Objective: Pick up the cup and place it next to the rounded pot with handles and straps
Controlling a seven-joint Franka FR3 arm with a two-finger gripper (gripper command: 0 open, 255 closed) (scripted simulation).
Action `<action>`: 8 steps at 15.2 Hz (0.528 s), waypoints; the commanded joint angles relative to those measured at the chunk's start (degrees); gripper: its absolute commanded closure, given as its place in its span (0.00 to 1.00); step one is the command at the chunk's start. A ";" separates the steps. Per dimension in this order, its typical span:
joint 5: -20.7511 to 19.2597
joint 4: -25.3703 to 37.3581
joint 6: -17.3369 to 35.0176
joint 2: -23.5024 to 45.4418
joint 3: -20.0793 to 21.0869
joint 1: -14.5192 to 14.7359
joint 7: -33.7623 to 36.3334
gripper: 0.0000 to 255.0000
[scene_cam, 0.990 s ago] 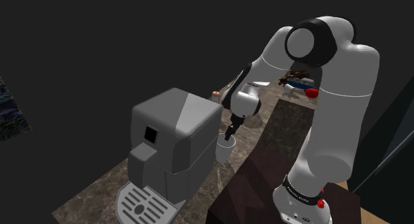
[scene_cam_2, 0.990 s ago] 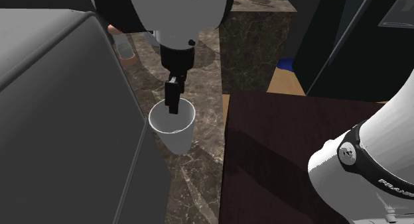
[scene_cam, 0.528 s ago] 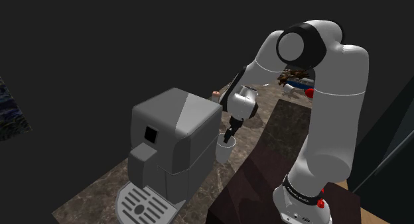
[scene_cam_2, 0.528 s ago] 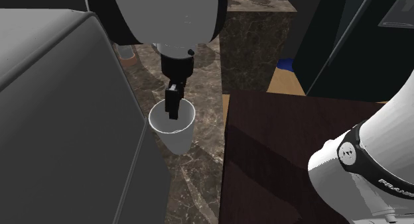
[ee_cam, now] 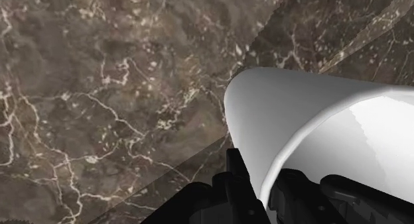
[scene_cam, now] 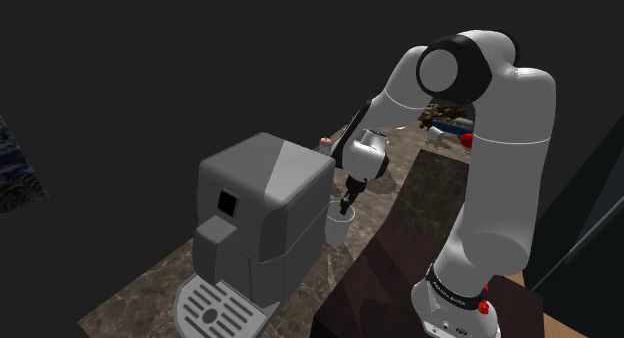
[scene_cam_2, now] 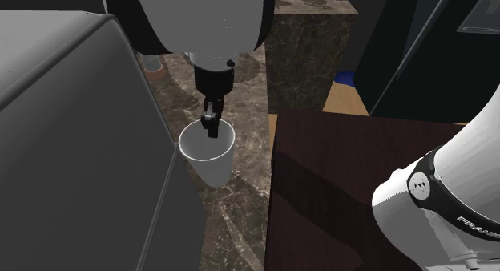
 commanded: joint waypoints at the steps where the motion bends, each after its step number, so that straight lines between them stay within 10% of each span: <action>1: 0.00 -0.01 -0.01 0.01 0.01 0.01 0.00 1.00; 8: -3.22 -0.81 -0.63 -2.05 -1.56 1.07 2.66 1.00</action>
